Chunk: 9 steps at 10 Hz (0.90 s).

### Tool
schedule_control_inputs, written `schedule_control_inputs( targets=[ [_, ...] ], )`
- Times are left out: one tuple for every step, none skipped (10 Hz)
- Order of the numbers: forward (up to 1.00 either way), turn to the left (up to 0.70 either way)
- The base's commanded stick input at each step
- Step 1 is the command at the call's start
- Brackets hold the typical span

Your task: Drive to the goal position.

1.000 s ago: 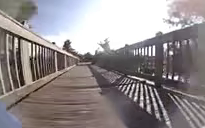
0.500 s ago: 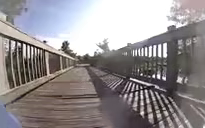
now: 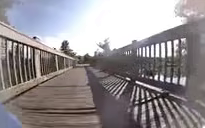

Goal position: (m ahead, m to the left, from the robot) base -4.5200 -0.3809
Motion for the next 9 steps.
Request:
schedule_control_inputs(
  targets=[
    [1.0, 0.27],
    [1.0, 0.27],
    [1.0, 0.27],
    [1.0, 0.27],
    [1.0, 0.27],
    [0.18, 0.42],
    [-0.01, 0.0],
    [-0.46, 0.0],
    [-0.92, 0.0]
  ],
)
